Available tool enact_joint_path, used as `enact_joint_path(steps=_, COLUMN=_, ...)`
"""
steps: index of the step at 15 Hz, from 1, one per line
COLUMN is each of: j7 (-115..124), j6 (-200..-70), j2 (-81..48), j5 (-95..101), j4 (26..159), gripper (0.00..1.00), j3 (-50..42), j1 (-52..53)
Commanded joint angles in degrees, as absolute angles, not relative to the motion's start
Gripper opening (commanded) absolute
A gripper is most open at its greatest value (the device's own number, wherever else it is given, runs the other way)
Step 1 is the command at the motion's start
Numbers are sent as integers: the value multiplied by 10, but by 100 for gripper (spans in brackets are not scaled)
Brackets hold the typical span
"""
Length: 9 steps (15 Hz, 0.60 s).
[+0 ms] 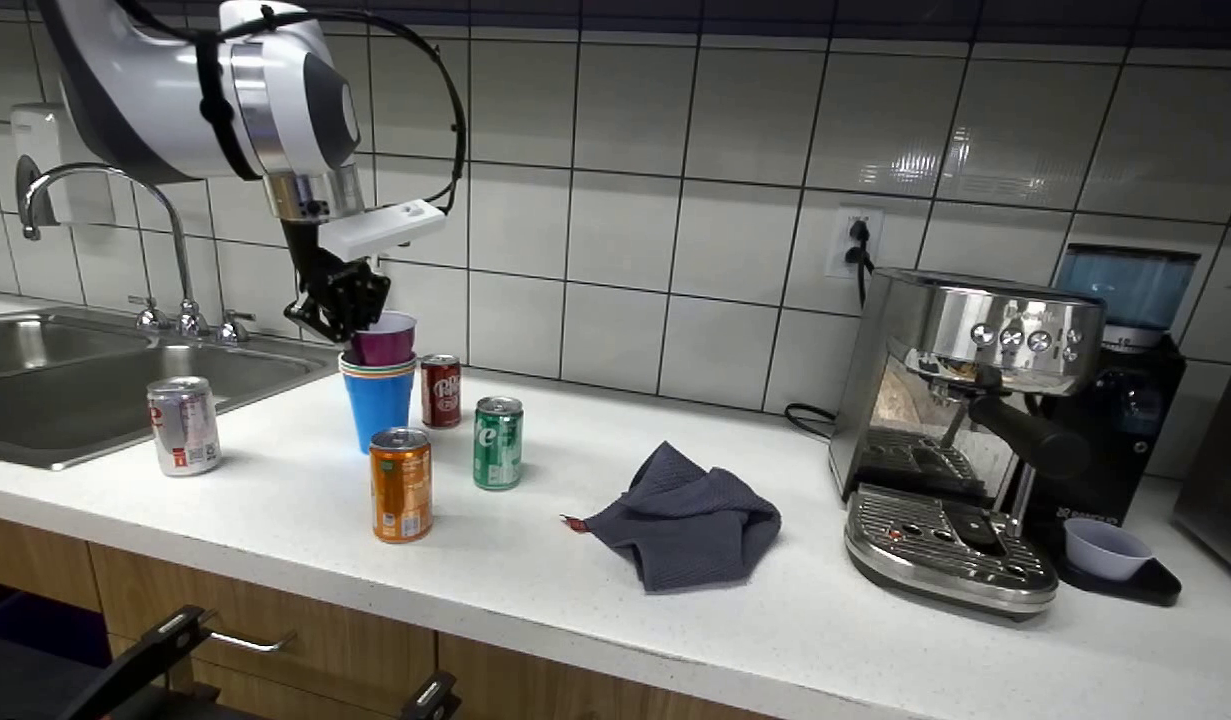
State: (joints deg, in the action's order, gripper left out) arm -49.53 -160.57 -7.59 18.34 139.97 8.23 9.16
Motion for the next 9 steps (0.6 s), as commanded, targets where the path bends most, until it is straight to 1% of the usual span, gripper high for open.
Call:
enact_joint_path(steps=1, j7=-467, j6=-1610, j2=-84, j5=209, j4=1387, gripper=35, j3=81, j1=89)
enact_joint_path(steps=3, j7=-466, j6=-1610, j2=-85, j5=207, j4=1385, gripper=48, j3=82, j1=89)
enact_joint_path(steps=9, j7=-475, j6=-1607, j2=-85, j5=184, j4=1378, gripper=94, j3=88, j1=83)
